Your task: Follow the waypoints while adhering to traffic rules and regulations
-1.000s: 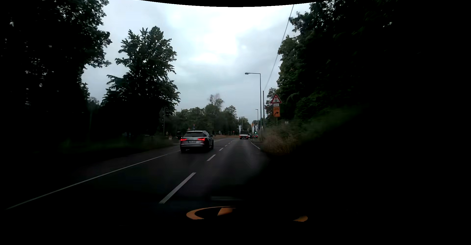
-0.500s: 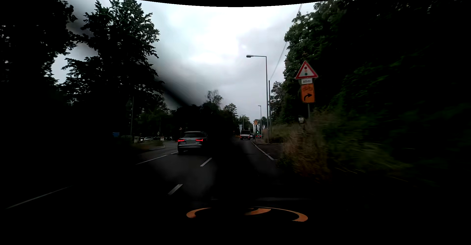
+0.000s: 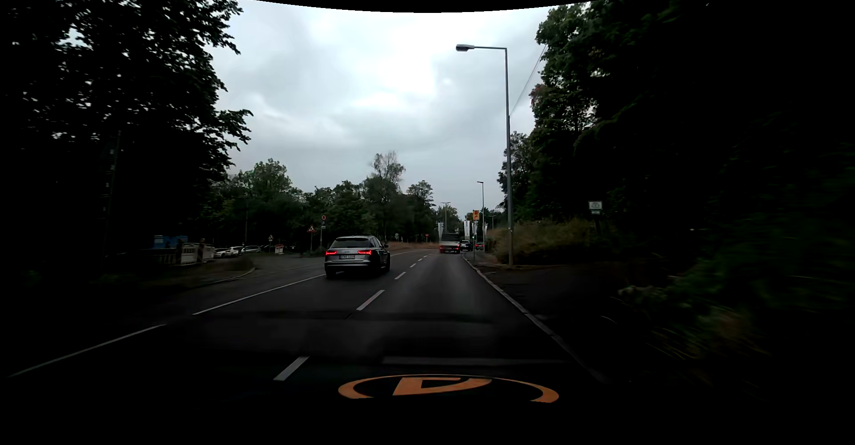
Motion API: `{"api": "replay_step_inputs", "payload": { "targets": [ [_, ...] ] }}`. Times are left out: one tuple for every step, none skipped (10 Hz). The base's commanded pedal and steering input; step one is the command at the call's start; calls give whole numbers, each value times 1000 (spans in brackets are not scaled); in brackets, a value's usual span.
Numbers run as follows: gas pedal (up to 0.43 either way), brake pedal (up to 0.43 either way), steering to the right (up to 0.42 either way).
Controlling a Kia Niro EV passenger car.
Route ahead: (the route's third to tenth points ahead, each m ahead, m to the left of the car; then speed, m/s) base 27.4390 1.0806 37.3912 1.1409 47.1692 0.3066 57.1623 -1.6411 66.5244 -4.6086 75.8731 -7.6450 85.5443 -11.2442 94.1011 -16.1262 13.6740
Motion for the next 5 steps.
{"api": "replay_step_inputs", "payload": {
  "targets": [
    [0,244,0],
    [0,226,0],
    [0,213,0],
    [0,207,1],
    [0,195,3]
  ]
}}
